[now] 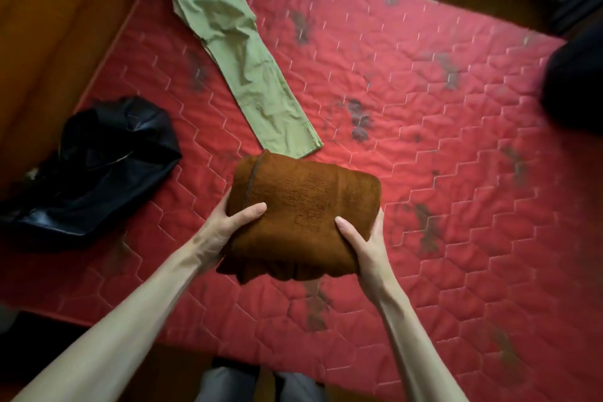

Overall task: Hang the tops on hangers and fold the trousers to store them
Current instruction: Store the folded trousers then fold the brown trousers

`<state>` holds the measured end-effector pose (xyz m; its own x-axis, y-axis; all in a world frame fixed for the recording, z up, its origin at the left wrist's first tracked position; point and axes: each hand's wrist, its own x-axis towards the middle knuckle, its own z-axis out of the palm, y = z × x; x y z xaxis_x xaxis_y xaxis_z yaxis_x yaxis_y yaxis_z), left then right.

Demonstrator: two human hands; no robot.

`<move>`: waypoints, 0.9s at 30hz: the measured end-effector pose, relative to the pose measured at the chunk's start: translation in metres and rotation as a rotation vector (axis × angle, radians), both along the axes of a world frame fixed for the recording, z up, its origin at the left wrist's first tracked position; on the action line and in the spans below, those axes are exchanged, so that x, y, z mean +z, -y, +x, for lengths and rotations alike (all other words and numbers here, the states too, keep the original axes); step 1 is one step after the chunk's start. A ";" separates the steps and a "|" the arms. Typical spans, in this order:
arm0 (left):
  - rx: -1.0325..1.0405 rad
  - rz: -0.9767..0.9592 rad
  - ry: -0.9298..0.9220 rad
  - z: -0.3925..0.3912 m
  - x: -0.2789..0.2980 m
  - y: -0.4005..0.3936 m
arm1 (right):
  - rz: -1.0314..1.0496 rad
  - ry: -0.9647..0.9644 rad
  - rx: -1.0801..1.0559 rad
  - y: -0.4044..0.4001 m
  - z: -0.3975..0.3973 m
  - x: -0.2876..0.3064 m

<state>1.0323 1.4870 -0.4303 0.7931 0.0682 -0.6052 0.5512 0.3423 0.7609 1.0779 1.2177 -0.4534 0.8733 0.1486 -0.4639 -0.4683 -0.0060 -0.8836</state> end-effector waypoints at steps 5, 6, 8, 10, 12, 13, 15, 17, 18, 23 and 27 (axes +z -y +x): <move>0.082 -0.028 0.095 -0.010 0.080 0.004 | 0.030 0.097 0.101 0.000 0.017 0.083; 0.105 -0.028 0.119 -0.014 0.094 0.005 | 0.036 0.111 0.122 0.000 0.020 0.098; 0.154 -0.005 0.170 -0.024 0.122 0.009 | 0.047 0.132 0.165 -0.002 0.025 0.126; 0.203 0.018 0.209 -0.036 0.147 0.012 | 0.063 0.151 0.213 -0.006 0.027 0.148; 0.261 0.024 0.229 -0.053 0.168 0.013 | 0.084 0.164 0.257 -0.015 0.025 0.167; 0.289 0.027 0.232 -0.063 0.177 0.010 | 0.096 0.173 0.277 -0.022 0.022 0.175; 0.350 0.032 0.229 -0.084 0.194 0.003 | 0.116 0.185 0.327 -0.039 0.016 0.188; 0.417 0.050 0.225 -0.106 0.209 -0.009 | 0.142 0.199 0.375 -0.061 0.009 0.201; 0.459 0.059 0.224 -0.118 0.216 -0.015 | 0.148 0.203 0.405 -0.073 0.004 0.208; 0.671 0.064 0.225 -0.186 0.237 -0.049 | 0.158 0.161 0.650 -0.146 -0.023 0.237; 0.868 0.047 0.213 -0.245 0.239 -0.070 | 0.158 0.100 0.834 -0.206 -0.050 0.253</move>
